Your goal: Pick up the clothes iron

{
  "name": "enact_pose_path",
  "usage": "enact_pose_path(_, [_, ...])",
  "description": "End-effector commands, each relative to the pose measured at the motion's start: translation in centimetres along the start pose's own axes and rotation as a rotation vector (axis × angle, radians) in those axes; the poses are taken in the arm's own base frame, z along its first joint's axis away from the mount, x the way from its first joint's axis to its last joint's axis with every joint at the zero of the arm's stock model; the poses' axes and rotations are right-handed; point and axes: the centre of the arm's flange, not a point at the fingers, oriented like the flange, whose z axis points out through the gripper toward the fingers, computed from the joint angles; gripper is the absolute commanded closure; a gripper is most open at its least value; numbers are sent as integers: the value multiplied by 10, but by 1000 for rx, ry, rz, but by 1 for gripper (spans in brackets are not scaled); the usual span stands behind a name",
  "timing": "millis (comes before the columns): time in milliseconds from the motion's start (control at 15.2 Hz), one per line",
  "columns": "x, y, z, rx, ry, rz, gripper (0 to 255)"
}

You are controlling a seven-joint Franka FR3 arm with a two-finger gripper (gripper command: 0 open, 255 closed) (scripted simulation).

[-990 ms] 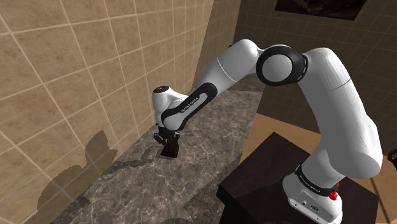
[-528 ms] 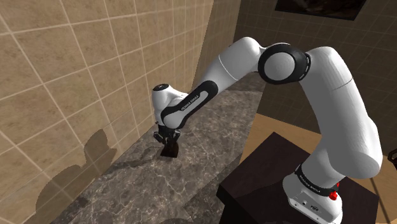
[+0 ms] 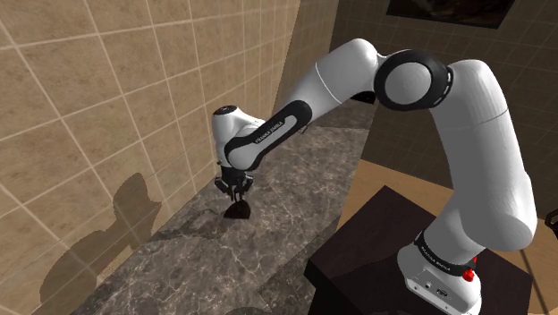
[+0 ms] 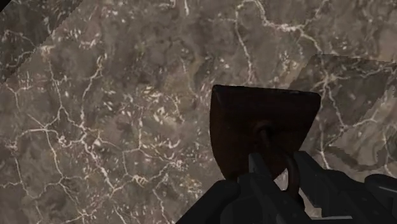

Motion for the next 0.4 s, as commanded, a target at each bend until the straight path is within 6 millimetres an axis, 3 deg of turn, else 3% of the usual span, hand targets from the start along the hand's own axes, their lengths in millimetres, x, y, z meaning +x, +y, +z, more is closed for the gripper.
enact_pose_path(0, [-2, 0, -12, 0, 0, 0, 255])
enact_pose_path(330, [-3, 1, -28, 0, 0, 0, 255])
